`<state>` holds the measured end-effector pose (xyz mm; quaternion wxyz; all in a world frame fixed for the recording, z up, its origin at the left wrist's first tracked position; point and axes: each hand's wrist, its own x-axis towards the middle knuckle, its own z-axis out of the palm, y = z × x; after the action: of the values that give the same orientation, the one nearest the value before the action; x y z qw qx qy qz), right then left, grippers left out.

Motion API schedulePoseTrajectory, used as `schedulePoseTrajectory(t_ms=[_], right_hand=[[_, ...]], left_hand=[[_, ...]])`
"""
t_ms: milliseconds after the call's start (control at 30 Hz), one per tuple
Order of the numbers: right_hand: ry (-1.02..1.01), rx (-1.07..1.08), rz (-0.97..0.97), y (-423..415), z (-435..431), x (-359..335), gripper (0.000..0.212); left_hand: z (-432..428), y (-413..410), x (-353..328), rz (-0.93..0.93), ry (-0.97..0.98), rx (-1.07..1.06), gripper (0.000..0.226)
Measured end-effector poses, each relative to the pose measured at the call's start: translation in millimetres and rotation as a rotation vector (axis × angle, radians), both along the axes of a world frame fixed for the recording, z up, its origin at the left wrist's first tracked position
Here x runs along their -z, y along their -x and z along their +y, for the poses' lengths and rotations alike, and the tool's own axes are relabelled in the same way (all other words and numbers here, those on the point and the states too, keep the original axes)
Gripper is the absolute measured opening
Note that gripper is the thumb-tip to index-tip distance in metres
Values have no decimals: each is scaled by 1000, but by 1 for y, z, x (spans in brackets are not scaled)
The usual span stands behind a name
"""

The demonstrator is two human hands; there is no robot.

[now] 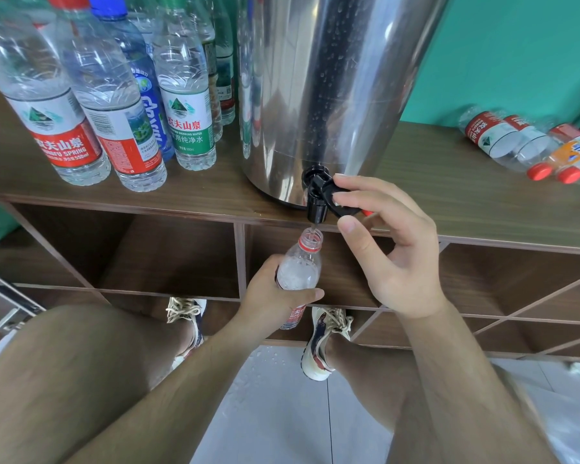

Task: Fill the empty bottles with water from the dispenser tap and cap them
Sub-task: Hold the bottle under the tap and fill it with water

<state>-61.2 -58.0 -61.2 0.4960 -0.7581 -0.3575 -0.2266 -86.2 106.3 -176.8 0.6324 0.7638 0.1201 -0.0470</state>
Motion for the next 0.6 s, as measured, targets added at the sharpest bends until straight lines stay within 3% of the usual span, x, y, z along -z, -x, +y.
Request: schedulePoseTrajectory(t_ms=[600], right_hand=[[-3, 0, 8, 0, 0, -1, 18]], left_hand=[[0, 1, -1, -9, -20, -16, 65]])
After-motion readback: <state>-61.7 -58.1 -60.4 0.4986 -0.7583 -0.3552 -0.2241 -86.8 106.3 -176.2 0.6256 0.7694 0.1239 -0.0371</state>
